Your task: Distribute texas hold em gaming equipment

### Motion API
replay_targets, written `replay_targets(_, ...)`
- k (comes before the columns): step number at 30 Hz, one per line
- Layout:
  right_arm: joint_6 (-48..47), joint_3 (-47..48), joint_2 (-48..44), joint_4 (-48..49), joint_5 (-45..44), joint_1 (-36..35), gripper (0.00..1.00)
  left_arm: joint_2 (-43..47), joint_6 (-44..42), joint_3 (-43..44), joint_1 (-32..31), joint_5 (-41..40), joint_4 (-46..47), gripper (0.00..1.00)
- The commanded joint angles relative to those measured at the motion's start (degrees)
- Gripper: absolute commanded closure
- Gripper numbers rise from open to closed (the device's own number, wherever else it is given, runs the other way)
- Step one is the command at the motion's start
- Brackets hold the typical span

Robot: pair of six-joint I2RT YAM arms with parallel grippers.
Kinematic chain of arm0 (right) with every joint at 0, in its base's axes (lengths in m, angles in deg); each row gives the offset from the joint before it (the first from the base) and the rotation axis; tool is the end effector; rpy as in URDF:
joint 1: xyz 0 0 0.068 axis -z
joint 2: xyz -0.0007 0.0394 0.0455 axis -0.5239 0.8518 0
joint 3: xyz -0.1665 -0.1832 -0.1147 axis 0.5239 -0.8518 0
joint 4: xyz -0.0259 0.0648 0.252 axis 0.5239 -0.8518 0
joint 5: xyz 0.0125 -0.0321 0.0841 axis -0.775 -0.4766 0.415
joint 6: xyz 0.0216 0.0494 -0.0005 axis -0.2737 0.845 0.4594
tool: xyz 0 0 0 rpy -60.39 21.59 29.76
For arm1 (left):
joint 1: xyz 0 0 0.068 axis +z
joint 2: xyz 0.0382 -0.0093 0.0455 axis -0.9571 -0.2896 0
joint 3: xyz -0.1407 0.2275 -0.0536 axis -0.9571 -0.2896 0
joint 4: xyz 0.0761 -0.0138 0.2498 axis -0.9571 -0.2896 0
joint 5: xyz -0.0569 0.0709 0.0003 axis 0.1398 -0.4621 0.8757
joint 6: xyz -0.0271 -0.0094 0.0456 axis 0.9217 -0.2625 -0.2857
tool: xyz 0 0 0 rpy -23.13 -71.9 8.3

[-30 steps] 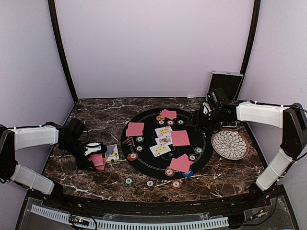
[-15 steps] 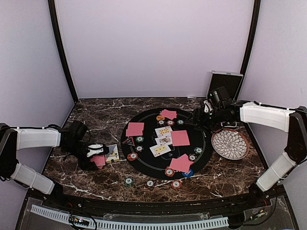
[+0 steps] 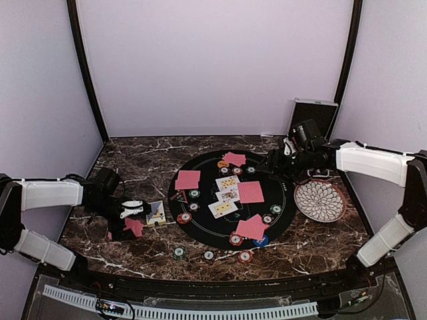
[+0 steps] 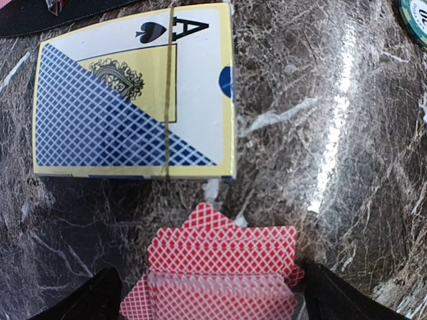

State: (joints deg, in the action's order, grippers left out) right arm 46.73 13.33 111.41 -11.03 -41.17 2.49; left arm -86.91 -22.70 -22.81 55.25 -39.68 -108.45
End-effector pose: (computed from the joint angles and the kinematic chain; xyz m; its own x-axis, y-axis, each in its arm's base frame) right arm 0.2792 0.1684 0.2553 -0.8928 0.2480 -0.3761 -0.0675 0.7517 0.6561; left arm 0.2048 -0.0753 0.1514 -0.2011 0.8896 -0.4101 0.9371 0.2967 0.1841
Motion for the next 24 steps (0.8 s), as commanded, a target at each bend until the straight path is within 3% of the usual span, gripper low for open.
replay_targets(1, 0.2, 0.8, -1.7, 1.3, 0.4, -1.0, 0.35, 0.8, -0.6, -1.2, -0.2, -0.1, -0.7, 0.02)
replay_targets(10, -0.4, 2.4, -2.4, -0.6, -0.3, -1.3, 0.33, 1.0, 0.0, 2.1, -0.2, 0.5, -4.3, 0.11)
replay_targets(11, -0.6, 2.7, -2.6, -1.0, -0.5, -1.3, 0.30, 1.1, 0.5, 3.5, -0.2, 0.8, -4.9, 0.11)
replay_targets(12, -0.9, 3.0, -2.7, -1.7, -0.8, -1.3, 0.12, 1.1, 0.9, 4.2, -0.1, 1.3, -6.1, 0.11)
replay_targets(14, -1.9, 3.4, -3.0, -3.3, -2.6, -1.3, 0.02, 1.5, 1.9, 6.2, -0.2, 1.4, -7.5, 0.09)
replay_targets(24, -6.4, 2.8, -8.1, -5.7, -15.9, -0.8, 0.02, 1.0, 11.1, 14.7, 1.6, -6.3, -7.9, 0.01)
